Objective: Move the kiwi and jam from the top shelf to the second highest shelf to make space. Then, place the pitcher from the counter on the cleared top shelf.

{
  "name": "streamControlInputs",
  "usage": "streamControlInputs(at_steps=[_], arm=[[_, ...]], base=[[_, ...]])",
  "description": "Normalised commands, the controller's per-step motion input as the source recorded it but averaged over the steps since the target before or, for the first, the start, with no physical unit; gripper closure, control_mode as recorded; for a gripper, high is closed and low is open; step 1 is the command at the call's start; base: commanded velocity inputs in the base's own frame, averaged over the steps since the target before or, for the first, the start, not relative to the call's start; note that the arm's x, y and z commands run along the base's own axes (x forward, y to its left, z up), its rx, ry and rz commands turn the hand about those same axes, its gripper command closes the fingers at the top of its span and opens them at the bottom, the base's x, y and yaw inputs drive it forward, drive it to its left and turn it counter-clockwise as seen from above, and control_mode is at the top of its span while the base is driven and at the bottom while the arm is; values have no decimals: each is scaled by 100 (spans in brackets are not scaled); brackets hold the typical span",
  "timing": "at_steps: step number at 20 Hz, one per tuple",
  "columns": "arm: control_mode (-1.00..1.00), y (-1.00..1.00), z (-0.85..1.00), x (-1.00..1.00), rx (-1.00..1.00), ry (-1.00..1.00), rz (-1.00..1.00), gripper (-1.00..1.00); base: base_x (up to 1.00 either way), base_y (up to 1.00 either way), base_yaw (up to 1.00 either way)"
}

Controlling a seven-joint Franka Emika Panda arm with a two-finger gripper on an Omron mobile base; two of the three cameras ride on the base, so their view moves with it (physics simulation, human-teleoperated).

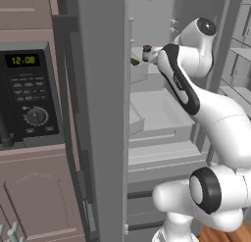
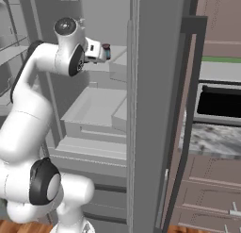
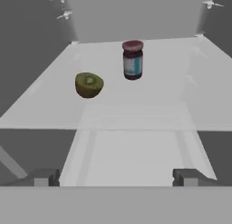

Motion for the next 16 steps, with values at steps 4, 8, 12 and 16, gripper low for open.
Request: streamControlInputs(at_steps=[4,8,12,16], arm=[[-100,0,0,46,0,0,0,-100],[-100,0,0,49,0,0,0,-100],[-100,-2,0,50,0,0,0,-100],[-100,0,0,42,0,0,0,-100]], base=[[0,0,0],[0,0,0],[0,0,0],[0,0,0]])
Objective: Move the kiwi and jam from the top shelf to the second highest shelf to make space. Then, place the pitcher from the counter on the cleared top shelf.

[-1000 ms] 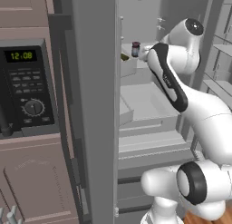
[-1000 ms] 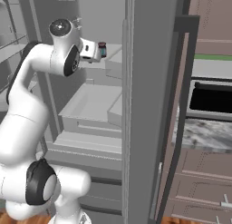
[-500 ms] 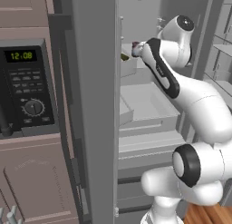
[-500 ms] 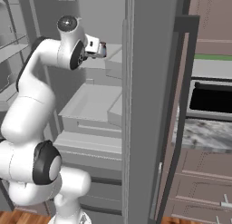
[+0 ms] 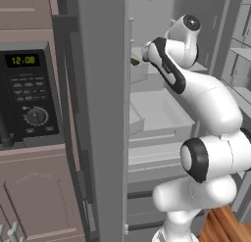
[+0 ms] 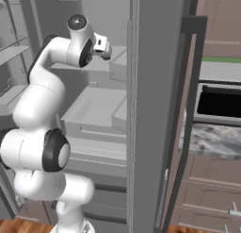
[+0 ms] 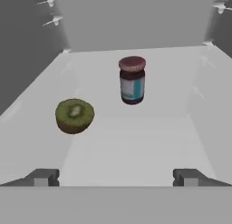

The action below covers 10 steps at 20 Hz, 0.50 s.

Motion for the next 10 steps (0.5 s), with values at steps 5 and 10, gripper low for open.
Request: streamControlInputs(at_steps=[5,10], arm=[[-100,-6,-6,38,0,-2,0,-100],[-100,-16,-12,36,0,-3,0,-100]], base=[[0,0,0],[0,0,0]])
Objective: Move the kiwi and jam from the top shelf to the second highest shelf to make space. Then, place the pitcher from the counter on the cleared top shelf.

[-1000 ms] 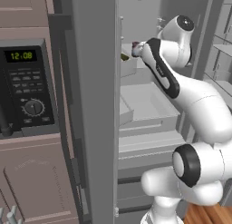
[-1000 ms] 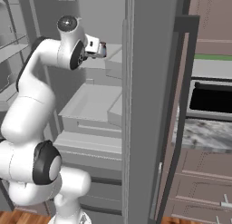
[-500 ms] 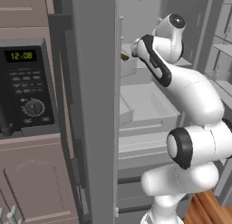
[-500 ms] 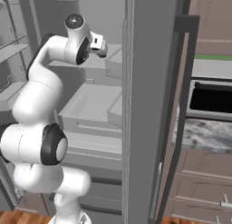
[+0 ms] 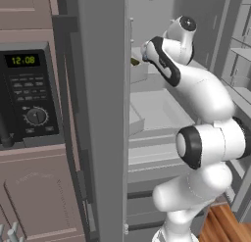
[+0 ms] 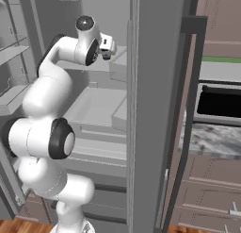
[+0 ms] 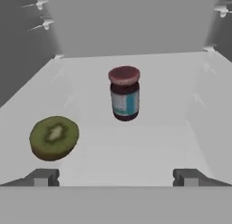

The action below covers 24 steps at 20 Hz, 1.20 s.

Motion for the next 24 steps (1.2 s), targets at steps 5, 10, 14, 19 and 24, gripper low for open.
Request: streamControlInputs(at_steps=[5,10,14,19,24], arm=[[-100,-4,-11,39,0,-2,0,-100],[-100,0,-7,42,0,0,0,-100],[-100,0,-3,42,0,0,0,-100],[-100,0,-1,43,0,0,0,-100],[-100,0,-1,44,0,0,0,-100]], base=[[0,0,0],[0,0,0],[0,0,0],[0,0,0],[0,0,0]])
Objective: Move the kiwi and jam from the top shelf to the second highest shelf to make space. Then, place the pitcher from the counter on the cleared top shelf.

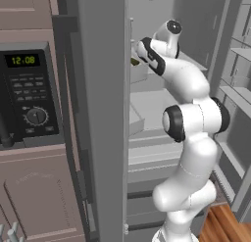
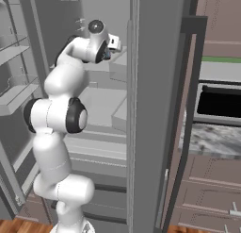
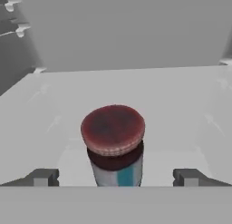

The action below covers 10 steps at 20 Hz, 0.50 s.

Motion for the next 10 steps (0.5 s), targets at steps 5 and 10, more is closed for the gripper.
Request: streamControlInputs(at_steps=[5,10], arm=[[-100,0,-2,42,0,0,0,-100],[-100,0,-3,39,0,0,0,-100]], base=[[0,0,0],[0,0,0]])
